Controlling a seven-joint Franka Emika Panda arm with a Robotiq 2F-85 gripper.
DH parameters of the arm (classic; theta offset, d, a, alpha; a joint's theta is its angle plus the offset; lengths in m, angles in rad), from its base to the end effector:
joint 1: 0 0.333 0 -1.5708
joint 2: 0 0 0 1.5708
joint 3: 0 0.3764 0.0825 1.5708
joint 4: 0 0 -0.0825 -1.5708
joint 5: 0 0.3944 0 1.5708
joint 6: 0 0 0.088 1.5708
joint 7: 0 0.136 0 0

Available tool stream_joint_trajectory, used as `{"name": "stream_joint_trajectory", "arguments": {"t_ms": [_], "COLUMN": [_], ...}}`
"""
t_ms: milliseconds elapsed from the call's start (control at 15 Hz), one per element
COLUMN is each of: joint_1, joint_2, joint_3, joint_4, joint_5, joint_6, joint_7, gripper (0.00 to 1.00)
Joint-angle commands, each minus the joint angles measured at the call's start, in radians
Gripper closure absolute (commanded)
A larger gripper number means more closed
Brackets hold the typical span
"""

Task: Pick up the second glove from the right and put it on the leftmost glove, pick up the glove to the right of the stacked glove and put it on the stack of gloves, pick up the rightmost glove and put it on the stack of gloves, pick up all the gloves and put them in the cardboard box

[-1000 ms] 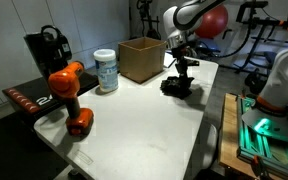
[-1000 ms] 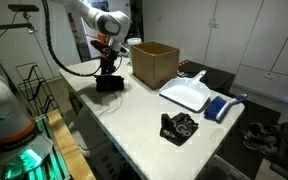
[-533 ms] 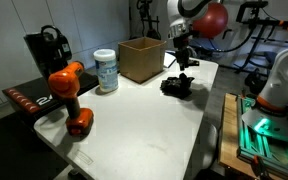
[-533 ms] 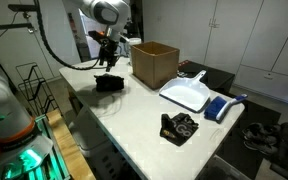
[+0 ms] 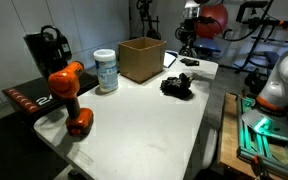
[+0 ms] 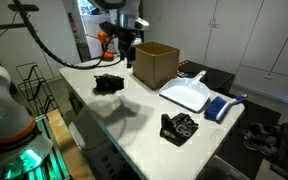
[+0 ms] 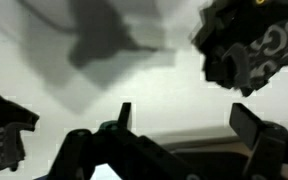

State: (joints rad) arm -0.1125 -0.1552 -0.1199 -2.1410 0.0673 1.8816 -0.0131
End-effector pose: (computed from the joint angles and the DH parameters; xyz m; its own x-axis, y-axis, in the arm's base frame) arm 0.4790 -0.1085 0.4895 0.9668 -0.2331 -0.1050 -0.2419 -0.9669 -0.0813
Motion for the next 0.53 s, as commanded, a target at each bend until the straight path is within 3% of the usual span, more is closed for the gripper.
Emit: {"name": "stream_joint_trajectory", "arguments": {"t_ms": [0, 467], "joint_1": [-0.078, -0.097], "joint_2": [0.058, 0.069], "joint_3": [-0.085, -0.104], "joint_4": [0.013, 0.022], "joint_5": [0.022, 0.021], "joint_6": [0.109, 0.118], "joint_7": [0.012, -0.001], "gripper": [0.0, 0.0]}}
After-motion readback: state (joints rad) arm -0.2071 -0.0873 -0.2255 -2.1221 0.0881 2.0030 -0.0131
